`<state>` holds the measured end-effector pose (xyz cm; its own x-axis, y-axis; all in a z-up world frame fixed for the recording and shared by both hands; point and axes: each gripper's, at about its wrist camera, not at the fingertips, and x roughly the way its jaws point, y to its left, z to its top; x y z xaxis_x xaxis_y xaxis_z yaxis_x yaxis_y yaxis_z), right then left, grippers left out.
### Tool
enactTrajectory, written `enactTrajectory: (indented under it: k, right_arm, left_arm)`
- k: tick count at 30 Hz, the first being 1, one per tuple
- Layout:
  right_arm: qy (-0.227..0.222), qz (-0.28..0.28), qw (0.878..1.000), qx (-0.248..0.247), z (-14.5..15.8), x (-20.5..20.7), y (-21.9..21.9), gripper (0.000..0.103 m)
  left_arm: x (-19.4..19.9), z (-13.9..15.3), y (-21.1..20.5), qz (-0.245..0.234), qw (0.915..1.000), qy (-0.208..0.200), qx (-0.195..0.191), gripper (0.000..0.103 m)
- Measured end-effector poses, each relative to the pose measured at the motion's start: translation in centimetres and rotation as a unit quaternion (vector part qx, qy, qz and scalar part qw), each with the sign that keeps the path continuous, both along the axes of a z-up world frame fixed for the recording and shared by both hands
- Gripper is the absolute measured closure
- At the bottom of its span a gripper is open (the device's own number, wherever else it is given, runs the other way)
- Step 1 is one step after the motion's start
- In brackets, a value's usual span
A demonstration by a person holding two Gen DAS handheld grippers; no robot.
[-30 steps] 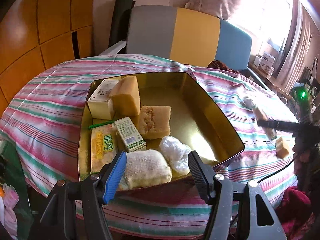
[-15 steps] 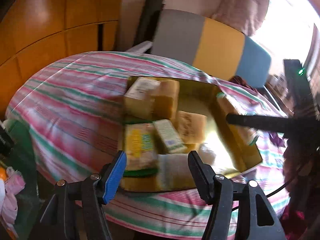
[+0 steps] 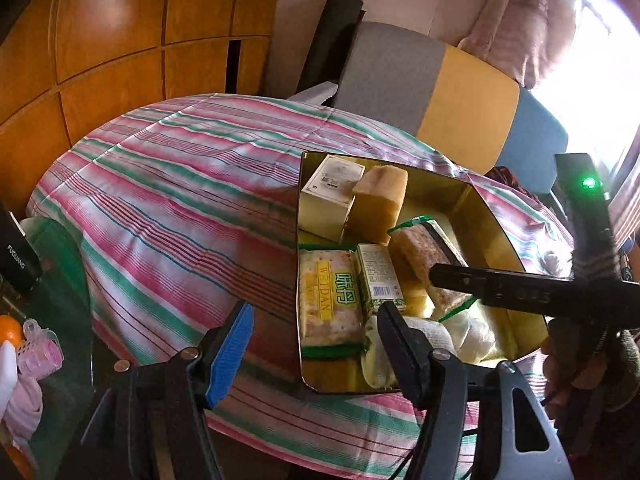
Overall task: Organize objects
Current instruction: 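Carry the green-edged cracker packet into the gold tray and open the right tool, then grasp the white plastic-wrapped ball with the left tool while the right tool grasps a purple packet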
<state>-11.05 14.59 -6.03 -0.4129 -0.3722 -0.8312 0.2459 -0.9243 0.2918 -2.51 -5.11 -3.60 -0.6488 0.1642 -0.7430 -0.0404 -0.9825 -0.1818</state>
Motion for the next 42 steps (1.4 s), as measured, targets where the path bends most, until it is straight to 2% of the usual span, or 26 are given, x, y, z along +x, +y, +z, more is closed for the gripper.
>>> enactTrajectory:
  k: [8, 15, 19, 21, 26, 35, 39, 42]
  right_arm:
    - [0.035, -0.023, 0.999, -0.017, 2.1, 1.9, 2.1, 0.034]
    - [0.073, -0.055, 0.996, -0.016, 4.3, 4.6, 6.2, 0.031]
    - [0.091, -0.082, 0.992, -0.014, 5.3, 5.9, 9.4, 0.029]
    - [0.097, -0.100, 0.990, -0.015, 5.7, 6.8, 11.6, 0.025]
    - [0.099, -0.153, 0.983, -0.005, 6.0, 8.5, 17.0, 0.023]
    - [0.098, -0.254, 0.961, 0.036, 5.7, 10.8, 27.7, 0.015]
    - [0.104, -0.303, 0.946, 0.052, 5.2, 11.8, 32.6, 0.012]
    - [0.103, -0.345, 0.932, 0.042, 4.3, 12.7, 36.1, 0.011]
  left_arm:
    - [0.4, 0.8, 1.7, -0.022, 0.9996, 0.010, -0.016, 0.038]
    - [0.9, 1.9, 4.2, -0.061, 0.9977, 0.018, -0.023, 0.038]
    - [1.1, 2.3, 6.1, -0.088, 0.9955, 0.021, -0.026, 0.038]
    - [1.2, 2.5, 7.1, -0.101, 0.9942, 0.023, -0.029, 0.038]
    - [1.4, 3.2, 10.1, -0.144, 0.9885, 0.029, -0.036, 0.038]
    - [1.2, 4.1, 15.4, -0.195, 0.9784, 0.036, -0.058, 0.038]
    - [0.6, 3.9, 17.7, -0.212, 0.9751, 0.024, -0.060, 0.038]
    - [0.4, 3.7, 19.6, -0.233, 0.9705, 0.017, -0.060, 0.038]
